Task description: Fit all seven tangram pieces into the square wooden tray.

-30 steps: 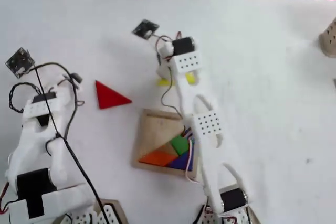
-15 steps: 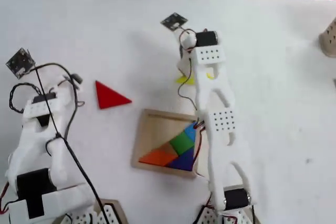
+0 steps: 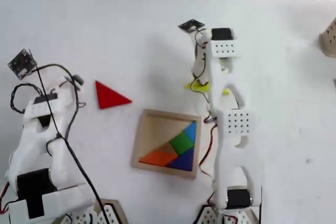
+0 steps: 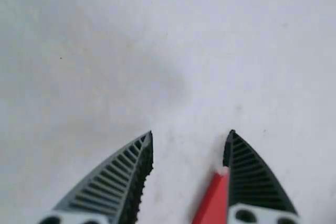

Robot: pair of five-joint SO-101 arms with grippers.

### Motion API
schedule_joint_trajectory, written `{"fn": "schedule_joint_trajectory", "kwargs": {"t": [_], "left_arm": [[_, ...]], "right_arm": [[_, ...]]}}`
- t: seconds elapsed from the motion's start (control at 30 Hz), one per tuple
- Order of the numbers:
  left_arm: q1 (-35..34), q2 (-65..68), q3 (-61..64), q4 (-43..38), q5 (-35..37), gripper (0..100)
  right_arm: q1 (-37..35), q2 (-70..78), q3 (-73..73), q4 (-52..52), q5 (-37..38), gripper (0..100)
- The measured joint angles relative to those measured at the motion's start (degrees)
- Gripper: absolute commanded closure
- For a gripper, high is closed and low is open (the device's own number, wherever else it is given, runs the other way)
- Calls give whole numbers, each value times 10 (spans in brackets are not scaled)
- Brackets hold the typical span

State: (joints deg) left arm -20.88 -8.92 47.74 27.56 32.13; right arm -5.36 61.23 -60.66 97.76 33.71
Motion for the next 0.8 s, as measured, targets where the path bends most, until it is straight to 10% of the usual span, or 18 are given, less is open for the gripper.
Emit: {"fn": "schedule_joint_trajectory", "kwargs": {"t": [0.8], "left_arm": [[0,0,0,-13,0,771]], "right_arm": [[44,-29,76,0,4,978]]}}
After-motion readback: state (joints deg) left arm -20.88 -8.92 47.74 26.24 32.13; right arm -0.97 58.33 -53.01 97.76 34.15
